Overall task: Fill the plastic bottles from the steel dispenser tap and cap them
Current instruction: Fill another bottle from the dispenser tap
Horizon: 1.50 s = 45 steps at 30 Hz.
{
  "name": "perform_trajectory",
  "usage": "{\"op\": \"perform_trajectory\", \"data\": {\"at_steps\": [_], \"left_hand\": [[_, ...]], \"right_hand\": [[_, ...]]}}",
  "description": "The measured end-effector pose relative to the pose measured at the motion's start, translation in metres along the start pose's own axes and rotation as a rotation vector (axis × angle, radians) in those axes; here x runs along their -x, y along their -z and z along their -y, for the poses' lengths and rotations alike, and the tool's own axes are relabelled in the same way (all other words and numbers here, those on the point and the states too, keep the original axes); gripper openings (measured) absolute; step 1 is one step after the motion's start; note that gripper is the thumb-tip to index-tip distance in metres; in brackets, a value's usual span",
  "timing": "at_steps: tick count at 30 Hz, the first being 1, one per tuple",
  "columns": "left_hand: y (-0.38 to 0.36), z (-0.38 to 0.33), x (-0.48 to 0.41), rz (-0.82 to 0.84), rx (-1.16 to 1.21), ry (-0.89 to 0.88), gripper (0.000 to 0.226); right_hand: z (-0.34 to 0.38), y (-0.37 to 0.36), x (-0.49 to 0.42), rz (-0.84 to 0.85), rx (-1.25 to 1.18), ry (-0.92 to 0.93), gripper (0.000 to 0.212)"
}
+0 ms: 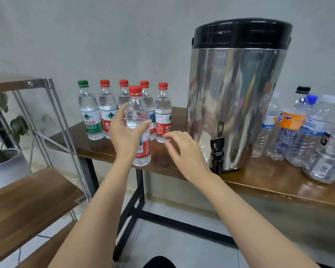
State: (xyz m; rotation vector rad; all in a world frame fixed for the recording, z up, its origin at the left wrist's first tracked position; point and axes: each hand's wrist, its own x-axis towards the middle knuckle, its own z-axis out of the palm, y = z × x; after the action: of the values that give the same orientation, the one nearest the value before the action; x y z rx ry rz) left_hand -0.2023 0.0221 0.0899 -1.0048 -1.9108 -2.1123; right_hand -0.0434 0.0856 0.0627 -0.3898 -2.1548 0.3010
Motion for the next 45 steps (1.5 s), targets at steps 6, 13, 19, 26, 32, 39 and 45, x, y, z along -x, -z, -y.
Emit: {"op": "perform_trajectory", "data": {"at_steps": [6, 13, 19, 26, 32, 39, 45], "left_hand": [[-0.011, 0.035, -0.041, -0.091, -0.112, -0.024, 0.076], [-0.015, 0.062, -0.032, -0.027, -0.179, -0.022, 0.098], [-0.01, 0.094, -0.003, -0.012, -0.374, 0.035, 0.108], [0.009, 0.116, -0.031, -0.1, -0.375, 0.063, 0.102], [0.024, 0.138, -0.073, -0.167, -0.424, 0.097, 0.101], [0.024, 0.155, -0.098, -0.167, -0.462, 0.094, 0.098], [0.026, 0.163, -0.102, -0.159, -0.449, 0.07, 0.099]], "right_hand": [[-0.021, -0.048, -0.017, 0.164, 0.023, -0.176, 0.023], [-0.044, -0.086, -0.022, 0.271, 0.299, -0.235, 0.038], [-0.058, -0.105, -0.014, 0.28, 0.493, -0.203, 0.039], [-0.062, -0.114, -0.012, 0.147, 0.61, -0.136, 0.027], [-0.064, -0.118, -0.011, 0.084, 0.654, -0.084, 0.027], [-0.065, -0.12, -0.01, 0.079, 0.662, -0.067, 0.026], [-0.066, -0.12, -0.01, 0.09, 0.68, -0.06, 0.026]]}}
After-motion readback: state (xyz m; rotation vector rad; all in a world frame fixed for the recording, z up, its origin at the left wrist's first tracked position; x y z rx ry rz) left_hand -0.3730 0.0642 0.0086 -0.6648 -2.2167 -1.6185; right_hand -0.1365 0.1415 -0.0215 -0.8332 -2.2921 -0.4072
